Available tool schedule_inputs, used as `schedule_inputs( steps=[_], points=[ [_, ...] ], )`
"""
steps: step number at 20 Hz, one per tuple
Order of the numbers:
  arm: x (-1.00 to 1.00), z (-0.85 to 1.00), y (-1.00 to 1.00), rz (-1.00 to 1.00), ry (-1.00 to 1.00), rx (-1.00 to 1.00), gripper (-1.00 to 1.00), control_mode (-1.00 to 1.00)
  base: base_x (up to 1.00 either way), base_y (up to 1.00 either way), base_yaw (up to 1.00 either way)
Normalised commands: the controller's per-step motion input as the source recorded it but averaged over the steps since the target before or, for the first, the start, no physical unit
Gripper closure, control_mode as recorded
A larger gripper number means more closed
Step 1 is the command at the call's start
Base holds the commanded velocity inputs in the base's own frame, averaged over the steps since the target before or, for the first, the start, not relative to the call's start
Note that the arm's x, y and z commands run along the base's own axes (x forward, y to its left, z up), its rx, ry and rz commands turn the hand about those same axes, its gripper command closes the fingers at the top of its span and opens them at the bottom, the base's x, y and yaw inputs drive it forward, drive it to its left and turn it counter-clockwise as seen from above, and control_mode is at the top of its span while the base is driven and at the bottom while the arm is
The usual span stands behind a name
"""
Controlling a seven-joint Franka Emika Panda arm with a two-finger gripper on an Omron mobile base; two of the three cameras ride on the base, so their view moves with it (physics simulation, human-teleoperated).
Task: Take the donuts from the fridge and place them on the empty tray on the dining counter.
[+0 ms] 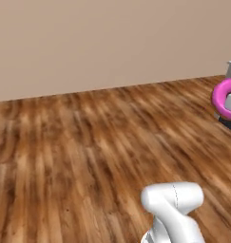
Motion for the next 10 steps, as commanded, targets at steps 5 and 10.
schedule_inputs(
  steps=[5,10],
  points=[
    [0.0,0.0,0.0,0.0,0.0,0.0,1.0,1.0,0.36,-0.94,0.0],
    [0.0,0.0,0.0,0.0,0.0,0.0,1.0,1.0,0.0,-0.43,-0.79]
  ],
)
